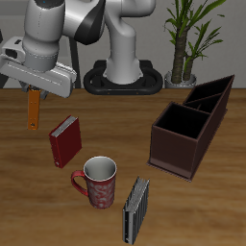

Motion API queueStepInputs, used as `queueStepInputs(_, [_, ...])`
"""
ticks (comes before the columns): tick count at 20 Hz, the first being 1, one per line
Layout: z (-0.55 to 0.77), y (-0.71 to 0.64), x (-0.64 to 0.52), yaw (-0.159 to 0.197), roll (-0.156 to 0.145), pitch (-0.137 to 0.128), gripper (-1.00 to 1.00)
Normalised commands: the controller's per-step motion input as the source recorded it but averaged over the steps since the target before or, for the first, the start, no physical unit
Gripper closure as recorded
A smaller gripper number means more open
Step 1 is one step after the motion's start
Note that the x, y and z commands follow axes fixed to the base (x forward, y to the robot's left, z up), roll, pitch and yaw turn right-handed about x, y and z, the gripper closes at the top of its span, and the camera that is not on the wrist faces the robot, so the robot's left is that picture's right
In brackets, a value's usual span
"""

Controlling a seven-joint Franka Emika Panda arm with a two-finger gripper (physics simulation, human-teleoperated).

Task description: Place the orange book into the left desk caddy's right compartment

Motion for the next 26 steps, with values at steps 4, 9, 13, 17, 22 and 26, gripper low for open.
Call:
queueStepInputs(4, [0.64, 0.37, -0.47, -0.034, -0.007, -0.048, 1.0])
queueStepInputs(9, [0.47, 0.33, -0.38, -0.061, -0.044, -0.053, 1.0])
queueStepInputs(13, [0.29, 0.53, -0.33, -0.008, 0.022, -0.026, 1.0])
queueStepInputs(17, [0.24, 0.48, -0.27, -0.012, 0.026, -0.059, 1.0])
queueStepInputs(22, [0.15, 0.45, -0.08, 0.029, 0.056, -0.04, 1.0])
queueStepInputs(26, [0.1, 0.49, 0.04, -0.04, 0.02, 0.004, 1.0])
